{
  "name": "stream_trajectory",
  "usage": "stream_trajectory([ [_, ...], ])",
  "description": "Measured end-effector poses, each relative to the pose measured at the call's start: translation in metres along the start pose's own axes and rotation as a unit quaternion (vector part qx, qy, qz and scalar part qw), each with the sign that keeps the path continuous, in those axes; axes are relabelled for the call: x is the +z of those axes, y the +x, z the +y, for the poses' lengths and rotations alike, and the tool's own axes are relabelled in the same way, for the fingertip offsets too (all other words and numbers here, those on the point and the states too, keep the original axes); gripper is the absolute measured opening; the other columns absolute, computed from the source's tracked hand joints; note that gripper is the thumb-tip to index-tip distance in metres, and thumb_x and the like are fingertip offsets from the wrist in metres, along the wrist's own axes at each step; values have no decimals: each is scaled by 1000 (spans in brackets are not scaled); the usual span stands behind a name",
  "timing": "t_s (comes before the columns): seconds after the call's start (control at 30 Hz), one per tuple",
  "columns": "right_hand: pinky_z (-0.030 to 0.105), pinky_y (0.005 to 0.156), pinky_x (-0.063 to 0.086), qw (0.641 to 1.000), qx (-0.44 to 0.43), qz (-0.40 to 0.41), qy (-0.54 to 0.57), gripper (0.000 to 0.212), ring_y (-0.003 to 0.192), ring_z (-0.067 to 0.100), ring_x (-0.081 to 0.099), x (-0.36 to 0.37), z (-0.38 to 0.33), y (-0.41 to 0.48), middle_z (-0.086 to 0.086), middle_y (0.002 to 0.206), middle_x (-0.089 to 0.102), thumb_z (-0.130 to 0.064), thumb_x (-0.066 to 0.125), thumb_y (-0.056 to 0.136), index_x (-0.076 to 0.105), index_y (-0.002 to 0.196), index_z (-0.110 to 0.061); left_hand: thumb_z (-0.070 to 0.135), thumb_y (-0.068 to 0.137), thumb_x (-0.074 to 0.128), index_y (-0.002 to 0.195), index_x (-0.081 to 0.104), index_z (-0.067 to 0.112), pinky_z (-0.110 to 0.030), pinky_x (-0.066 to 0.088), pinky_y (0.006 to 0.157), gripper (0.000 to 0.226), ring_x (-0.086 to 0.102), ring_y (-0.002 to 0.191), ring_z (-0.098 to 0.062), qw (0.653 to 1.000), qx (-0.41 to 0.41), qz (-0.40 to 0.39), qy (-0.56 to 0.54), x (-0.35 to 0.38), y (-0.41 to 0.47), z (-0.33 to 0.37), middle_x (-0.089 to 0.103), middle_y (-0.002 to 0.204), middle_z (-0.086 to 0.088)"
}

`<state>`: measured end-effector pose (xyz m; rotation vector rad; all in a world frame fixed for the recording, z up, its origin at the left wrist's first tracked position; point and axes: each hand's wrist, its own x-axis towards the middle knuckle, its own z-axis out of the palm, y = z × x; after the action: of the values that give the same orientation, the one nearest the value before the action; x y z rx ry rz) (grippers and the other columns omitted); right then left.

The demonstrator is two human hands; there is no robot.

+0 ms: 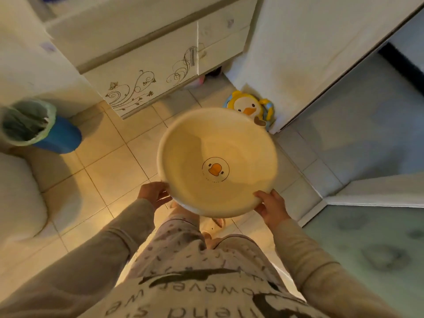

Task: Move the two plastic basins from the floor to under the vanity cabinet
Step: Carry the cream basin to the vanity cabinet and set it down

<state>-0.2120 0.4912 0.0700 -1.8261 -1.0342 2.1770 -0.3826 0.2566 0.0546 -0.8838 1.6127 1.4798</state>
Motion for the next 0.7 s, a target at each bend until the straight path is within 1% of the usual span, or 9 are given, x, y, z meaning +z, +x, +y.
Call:
stream_trajectory([
  [0.03,32,60,57,1000,-2,-8,-6,37,89,27,57,2,-8,4,12,100,60,10,55,81,57,114,-9,-6,87,47,70,52,1,-36,56,56,19,54,64,-24,1000,0,6,-11,5,3,1,54,71,-12],
  [0.1,33,62,55,1000,-6,-16,-15,36,90,27,57,8,-20,16,12,100,59,10,55,81,57,112,-8,-6,87,47,71,52,2,-38,53,65,19,54,65,-24,999,0,18,-27,16,8,2,54,73,-12],
  [0.17,34,66,53,999,-2,-31,-40,39,95,27,56,15,-36,31,13,104,59,9,55,82,58,117,-6,-6,86,47,72,52,2,-41,52,72,17,54,67,-25,998,-10,33,-50,27,18,2,55,75,-12],
  [0.23,34,66,53,997,-1,-43,-65,40,92,26,57,23,-50,45,14,107,59,8,55,82,57,121,-4,-7,86,47,72,51,1,-47,51,81,16,54,67,-26,996,-23,44,-76,36,27,4,55,76,-13],
  [0.27,33,66,53,996,-1,-46,-75,39,90,25,57,27,-56,52,14,106,59,7,56,82,58,119,-4,-7,85,48,72,51,0,-48,50,83,16,53,67,-26,995,-29,47,-89,39,31,6,54,76,-13],
  [0.37,32,63,51,995,0,-39,-92,32,93,29,55,36,-74,70,15,103,58,8,56,82,59,111,-5,-7,85,49,71,51,0,-44,51,72,15,52,65,-26,993,-45,49,-98,52,39,14,53,74,-12],
  [0.47,32,61,51,994,15,-30,-108,31,92,30,56,45,-89,84,15,102,59,8,56,82,58,109,-6,-7,84,51,72,52,1,-46,51,81,14,53,66,-25,990,-54,62,-111,63,45,26,55,75,-12],
  [0.6,34,64,50,990,34,-41,-132,37,100,32,54,62,-108,102,16,111,57,8,55,84,57,118,-5,-8,82,50,71,53,1,-39,52,65,14,54,68,-26,985,-67,82,-133,74,54,38,56,75,-12],
  [0.7,35,65,51,986,33,-58,-153,41,93,32,56,82,-121,112,16,102,59,8,53,84,54,125,1,-9,82,49,71,52,0,-38,50,61,15,54,67,-26,978,-87,98,-162,79,65,44,56,76,-13],
])
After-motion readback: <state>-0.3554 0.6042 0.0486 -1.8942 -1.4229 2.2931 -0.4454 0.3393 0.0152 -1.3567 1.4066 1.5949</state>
